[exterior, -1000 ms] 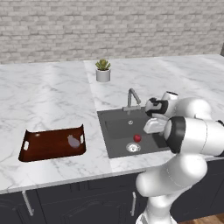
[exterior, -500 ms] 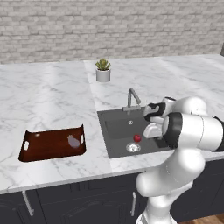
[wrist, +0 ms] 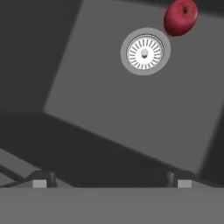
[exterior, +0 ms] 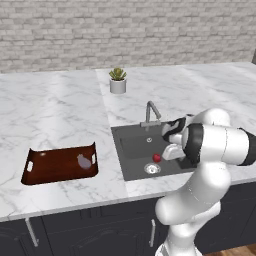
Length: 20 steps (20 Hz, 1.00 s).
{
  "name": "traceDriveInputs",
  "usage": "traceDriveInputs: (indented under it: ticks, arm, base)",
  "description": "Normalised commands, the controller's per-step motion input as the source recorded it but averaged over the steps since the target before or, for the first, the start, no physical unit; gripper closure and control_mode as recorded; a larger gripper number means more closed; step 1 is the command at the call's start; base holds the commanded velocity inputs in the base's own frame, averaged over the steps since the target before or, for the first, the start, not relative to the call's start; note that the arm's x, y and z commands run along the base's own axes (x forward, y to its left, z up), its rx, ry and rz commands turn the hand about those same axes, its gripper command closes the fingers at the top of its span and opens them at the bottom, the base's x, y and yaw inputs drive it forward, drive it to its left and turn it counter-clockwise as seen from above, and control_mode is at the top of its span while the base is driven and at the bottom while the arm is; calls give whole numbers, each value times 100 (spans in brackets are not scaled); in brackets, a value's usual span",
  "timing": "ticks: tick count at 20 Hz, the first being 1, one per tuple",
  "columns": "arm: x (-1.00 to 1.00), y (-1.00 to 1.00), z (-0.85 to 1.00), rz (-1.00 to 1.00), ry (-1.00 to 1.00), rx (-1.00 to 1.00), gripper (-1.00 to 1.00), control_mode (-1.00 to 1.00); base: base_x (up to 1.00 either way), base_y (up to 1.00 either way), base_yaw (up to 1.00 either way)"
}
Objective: Pick up all produce items and place them in the sink. Turn on the sink faucet to wash them. Then turn the sink off and put them in the tray.
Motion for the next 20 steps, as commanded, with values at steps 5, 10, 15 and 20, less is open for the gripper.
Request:
traceDriveInputs:
  ticks: [5, 10, 15, 20]
  arm:
    - [29, 0, -12, 0, -6, 0, -100, -100]
    - [25, 0, -16, 0, -8, 0, -100, -100]
    - [31, 1, -19, 0, -4, 0, -100, -100]
    - [31, 8, -16, 0, -1, 0, -100, -100]
  base:
    - [0, 0, 0]
    - [0, 0, 0]
    - [0, 0, 0]
    - [0, 0, 0]
